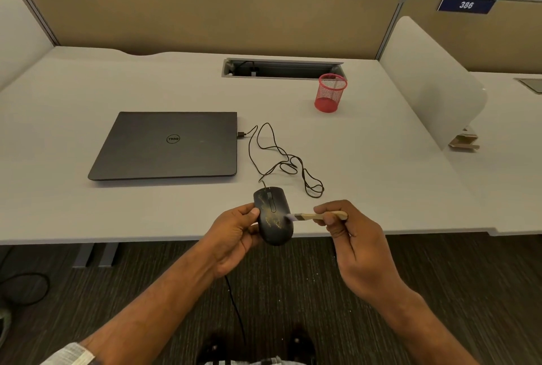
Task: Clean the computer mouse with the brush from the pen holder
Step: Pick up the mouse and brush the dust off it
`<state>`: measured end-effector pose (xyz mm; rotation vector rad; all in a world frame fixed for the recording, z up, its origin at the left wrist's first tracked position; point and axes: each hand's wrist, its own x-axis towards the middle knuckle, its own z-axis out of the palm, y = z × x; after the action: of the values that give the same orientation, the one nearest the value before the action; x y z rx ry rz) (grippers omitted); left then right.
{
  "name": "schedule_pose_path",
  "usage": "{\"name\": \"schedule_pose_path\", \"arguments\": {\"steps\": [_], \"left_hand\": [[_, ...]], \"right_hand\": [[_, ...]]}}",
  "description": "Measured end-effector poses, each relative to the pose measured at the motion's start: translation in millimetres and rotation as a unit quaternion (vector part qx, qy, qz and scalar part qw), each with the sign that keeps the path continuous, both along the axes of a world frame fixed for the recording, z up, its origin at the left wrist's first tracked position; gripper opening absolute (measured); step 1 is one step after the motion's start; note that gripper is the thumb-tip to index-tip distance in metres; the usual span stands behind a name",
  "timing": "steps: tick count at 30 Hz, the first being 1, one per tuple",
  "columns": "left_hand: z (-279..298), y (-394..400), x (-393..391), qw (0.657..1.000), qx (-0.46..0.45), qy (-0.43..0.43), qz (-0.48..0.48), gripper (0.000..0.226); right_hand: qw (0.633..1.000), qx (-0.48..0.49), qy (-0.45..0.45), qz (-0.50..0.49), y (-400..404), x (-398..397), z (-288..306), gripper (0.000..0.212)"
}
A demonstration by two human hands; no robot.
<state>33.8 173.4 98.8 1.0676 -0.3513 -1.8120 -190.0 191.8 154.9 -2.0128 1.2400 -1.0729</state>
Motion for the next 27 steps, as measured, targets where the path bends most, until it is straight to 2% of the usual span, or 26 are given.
{"name": "schedule_pose_path", "arguments": {"steps": [6,13,20,27], "left_hand": [[0.1,-0.6,0.6,1.000,-0.004,-0.006,0.000,0.027],[1.0,-2.3,-0.4,1.000,-0.002,-0.019,-0.011,0.026],[1.8,-2.8,0.7,1.000,0.003,-0.022,-0.005,0.025],[4.3,-3.5,-2.0,0.999,-0.001,-0.031,-0.019,0.027]], "right_hand": [[0.996,-0.001,0.057,0.073,6.4,-0.1,5.6,0.023],[0.999,-0.011,0.011,0.031,-0.7,-1.4,8.1,0.024],[0.995,0.015,0.043,0.083,5.4,0.1,5.1,0.024],[0.999,-0.012,0.025,0.036,-3.0,-1.3,9.6,0.024]]}}
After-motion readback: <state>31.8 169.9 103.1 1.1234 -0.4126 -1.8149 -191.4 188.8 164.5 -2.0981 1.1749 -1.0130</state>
